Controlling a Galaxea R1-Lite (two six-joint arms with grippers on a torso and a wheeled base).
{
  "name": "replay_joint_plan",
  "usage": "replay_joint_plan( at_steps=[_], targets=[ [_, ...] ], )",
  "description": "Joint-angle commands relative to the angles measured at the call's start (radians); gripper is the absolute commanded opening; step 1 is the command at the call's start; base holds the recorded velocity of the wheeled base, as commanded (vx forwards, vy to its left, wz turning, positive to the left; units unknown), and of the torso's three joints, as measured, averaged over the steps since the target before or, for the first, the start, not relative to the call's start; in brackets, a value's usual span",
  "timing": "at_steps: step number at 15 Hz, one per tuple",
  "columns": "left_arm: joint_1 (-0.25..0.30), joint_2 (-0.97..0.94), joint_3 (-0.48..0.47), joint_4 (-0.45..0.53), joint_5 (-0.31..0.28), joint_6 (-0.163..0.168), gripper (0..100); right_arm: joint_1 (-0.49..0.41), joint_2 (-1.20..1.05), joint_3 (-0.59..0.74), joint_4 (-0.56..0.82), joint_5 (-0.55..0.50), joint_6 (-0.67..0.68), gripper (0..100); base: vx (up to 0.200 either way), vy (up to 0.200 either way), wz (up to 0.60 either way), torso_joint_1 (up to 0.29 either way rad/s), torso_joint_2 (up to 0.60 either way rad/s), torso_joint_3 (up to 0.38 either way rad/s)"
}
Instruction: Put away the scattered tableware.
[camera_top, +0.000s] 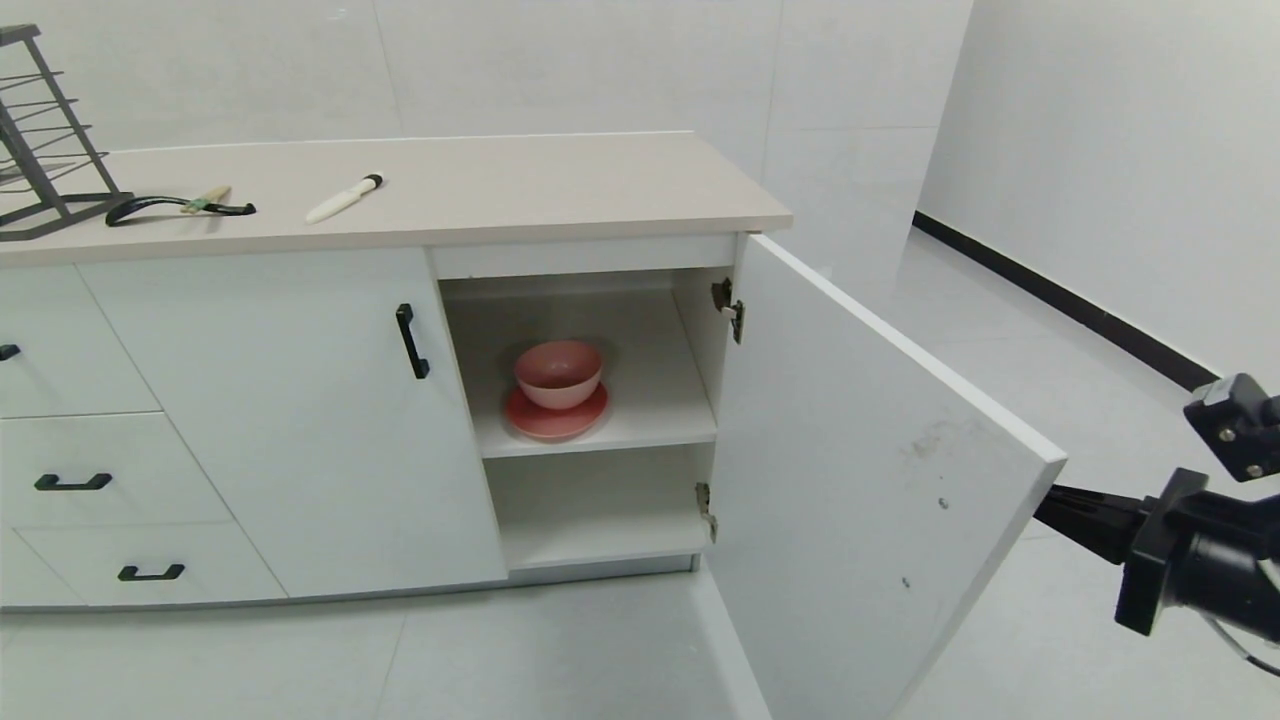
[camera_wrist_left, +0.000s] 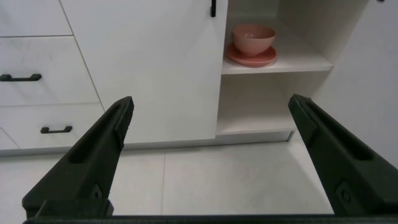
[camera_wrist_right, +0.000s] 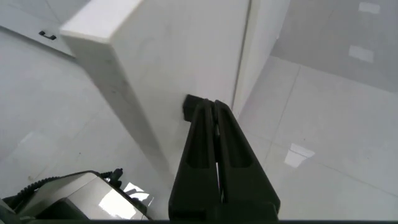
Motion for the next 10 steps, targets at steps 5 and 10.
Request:
replay_joint_plan(
  at_steps=[5,10],
  targets=[
    [0.0,0.002,0.0,-0.001,0.0,-0.001,100,0.071,-0.01,0.021,0.001,0.0,-0.001,0,0.0,0.0,0.0,0.0,0.0,0.0],
    [0.0,0.002,0.0,0.0,0.0,-0.001,100,0.14,-0.013,0.038,0.0,0.0,-0.001,0,0.0,0.0,0.0,0.0,0.0,0.0]
  ],
)
